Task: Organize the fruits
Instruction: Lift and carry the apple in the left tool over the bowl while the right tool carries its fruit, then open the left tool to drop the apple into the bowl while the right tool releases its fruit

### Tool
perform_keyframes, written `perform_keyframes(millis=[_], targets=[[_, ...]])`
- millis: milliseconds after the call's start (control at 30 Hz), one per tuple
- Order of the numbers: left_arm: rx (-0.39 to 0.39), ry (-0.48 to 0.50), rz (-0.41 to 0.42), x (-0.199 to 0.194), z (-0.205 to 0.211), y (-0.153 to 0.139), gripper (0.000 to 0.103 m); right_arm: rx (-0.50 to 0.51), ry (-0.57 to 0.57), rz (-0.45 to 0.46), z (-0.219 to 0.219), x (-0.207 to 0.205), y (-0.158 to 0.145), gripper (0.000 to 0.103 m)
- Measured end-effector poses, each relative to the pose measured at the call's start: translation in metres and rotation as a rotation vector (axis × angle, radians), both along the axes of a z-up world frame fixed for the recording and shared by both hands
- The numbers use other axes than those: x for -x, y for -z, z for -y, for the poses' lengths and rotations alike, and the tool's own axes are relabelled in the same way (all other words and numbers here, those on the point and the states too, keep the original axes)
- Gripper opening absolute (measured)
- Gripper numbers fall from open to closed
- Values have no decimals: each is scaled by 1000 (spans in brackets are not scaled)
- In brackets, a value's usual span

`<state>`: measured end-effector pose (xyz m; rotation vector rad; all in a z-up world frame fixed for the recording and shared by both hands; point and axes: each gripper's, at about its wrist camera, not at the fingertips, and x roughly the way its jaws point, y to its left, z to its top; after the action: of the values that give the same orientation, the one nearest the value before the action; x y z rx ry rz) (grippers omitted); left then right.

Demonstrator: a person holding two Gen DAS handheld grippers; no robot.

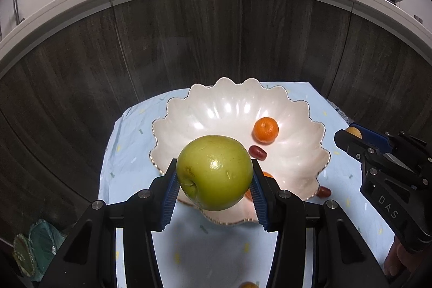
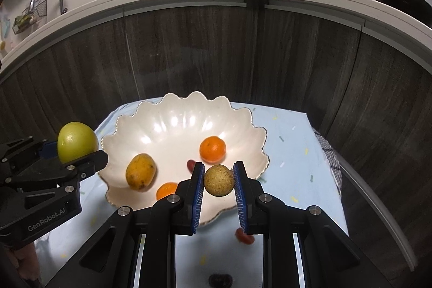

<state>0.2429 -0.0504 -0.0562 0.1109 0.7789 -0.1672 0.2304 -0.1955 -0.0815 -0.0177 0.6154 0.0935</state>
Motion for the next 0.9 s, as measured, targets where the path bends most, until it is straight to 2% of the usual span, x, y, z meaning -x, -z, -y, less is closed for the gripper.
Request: perform_keyframes(millis=[167, 467, 900], targets=[[0, 0, 0, -3, 1, 0, 48, -2, 5, -2, 5, -15, 0, 23], [0, 4, -12, -33, 10, 6, 48, -4, 11, -13, 13, -38, 4, 23], [12, 16, -30, -64, 15, 20, 48, -12, 25, -81, 20, -72, 17, 23]])
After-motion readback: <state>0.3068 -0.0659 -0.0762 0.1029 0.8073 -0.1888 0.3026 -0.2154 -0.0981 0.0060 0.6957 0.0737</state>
